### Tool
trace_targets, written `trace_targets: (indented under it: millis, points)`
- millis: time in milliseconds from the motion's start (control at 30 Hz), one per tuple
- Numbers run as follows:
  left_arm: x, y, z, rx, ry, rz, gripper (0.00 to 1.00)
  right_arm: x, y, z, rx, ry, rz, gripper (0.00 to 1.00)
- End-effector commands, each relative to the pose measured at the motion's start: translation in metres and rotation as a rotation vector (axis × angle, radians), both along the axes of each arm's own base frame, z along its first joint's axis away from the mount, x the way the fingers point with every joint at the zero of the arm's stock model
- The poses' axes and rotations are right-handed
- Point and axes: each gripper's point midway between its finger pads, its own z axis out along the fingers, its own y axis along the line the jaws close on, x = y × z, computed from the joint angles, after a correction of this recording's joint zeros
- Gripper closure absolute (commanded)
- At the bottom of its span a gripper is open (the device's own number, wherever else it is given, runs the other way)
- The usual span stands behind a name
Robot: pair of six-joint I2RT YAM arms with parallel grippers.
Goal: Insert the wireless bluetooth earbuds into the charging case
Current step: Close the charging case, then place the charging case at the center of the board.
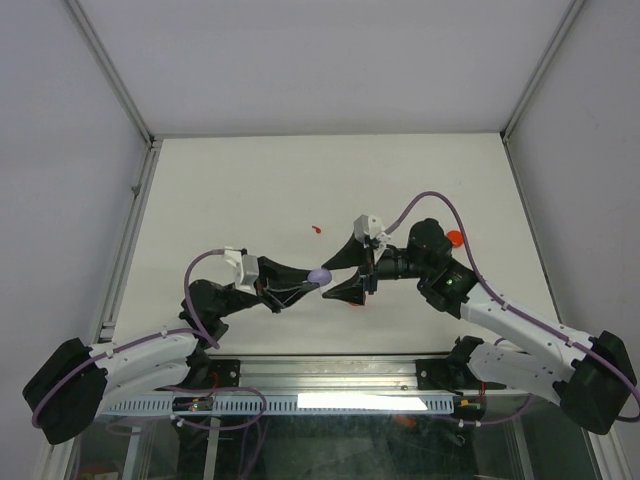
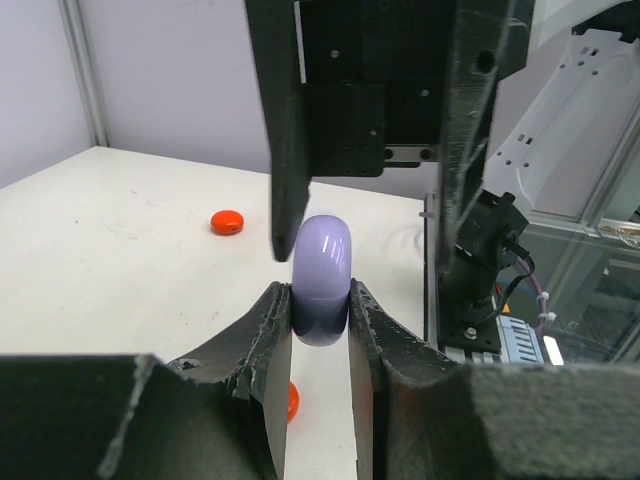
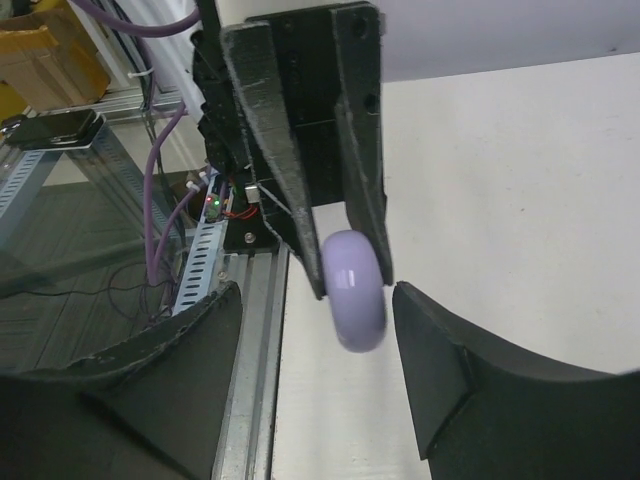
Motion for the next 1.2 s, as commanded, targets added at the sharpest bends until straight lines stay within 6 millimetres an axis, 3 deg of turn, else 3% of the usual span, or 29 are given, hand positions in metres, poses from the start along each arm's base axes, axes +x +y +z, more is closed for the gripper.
trace_targets:
  millis: [0,167,333,500,667,900,1167]
  points:
    - [0.012,0.002,0.016,-0.04,0.0,0.059,1.0,-0.018,0.0,0.041,0.095,-0.076,0.099,0.36]
    - [0.018,0.004,0.01,-0.044,0.058,0.087,1.0,-0.011,-0.002,0.034,0.069,-0.082,0.05,0.36]
    - [0.026,0.004,-0.005,-0.022,0.168,0.118,1.0,0.021,-0.008,0.025,0.03,-0.094,-0.153,0.35]
    - [0.035,0.007,-0.038,0.002,0.41,0.17,1.0,0.058,-0.026,0.017,0.007,-0.093,-0.415,0.33]
    - [0.039,0.012,-0.075,0.031,0.671,0.231,1.0,0.088,-0.048,-0.01,-0.086,-0.039,-0.633,0.31]
    - [0.041,0.019,-0.119,0.103,0.908,0.318,1.0,0.102,-0.07,-0.044,-0.188,0.058,-0.803,0.31]
    - [0.043,0.017,-0.157,0.16,1.103,0.38,0.98,0.104,-0.094,-0.084,-0.323,0.152,-0.925,0.33]
